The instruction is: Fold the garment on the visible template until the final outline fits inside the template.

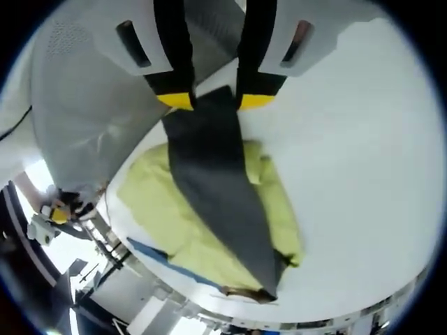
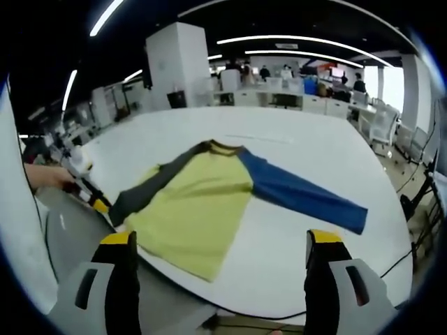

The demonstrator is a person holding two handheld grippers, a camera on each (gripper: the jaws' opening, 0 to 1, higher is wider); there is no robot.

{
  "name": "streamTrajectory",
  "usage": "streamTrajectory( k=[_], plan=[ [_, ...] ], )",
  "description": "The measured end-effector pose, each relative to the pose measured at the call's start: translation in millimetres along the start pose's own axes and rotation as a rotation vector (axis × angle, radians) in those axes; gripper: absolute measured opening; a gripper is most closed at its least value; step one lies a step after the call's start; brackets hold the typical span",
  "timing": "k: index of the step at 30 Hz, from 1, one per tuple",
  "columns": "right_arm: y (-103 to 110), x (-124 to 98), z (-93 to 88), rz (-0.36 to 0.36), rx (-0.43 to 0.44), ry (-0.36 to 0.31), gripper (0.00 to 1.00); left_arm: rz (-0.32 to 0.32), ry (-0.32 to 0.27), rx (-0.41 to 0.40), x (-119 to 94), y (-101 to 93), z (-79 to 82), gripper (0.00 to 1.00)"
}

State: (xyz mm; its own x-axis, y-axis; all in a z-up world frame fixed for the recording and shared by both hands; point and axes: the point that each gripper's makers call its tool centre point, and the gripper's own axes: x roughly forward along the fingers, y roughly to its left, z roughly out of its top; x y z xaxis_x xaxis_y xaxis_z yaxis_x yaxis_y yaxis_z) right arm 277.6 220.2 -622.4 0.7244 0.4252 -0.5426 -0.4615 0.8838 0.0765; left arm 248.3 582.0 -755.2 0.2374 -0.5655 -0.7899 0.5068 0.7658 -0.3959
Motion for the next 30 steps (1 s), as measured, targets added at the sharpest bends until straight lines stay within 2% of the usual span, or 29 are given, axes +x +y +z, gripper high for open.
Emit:
streamTrajectory(
  k=[9, 12, 27, 30],
  plan=[
    [0, 0, -0.3, -0.003, 0.009, -0.003, 0.99, 0.002, 0.004, -0.002, 1, 2.6, -1.2, 0.1],
    [-1, 0, -1.3, -0.007, 0.01, 0.0, 0.99, 0.002, 0.005, -0.007, 1, 3.4, -2.3, 0.01],
    [-1, 1, -1.5, -0.008, 0.014, -0.001, 0.99, 0.021, -0.005, -0.027, 0, 7.0, 1.6, 0.0],
    [0, 1, -1.8, -0.006, 0.013, 0.001, 0.99, 0.027, -0.016, -0.056, -3, 10.7, 3.7, 0.0]
  ],
)
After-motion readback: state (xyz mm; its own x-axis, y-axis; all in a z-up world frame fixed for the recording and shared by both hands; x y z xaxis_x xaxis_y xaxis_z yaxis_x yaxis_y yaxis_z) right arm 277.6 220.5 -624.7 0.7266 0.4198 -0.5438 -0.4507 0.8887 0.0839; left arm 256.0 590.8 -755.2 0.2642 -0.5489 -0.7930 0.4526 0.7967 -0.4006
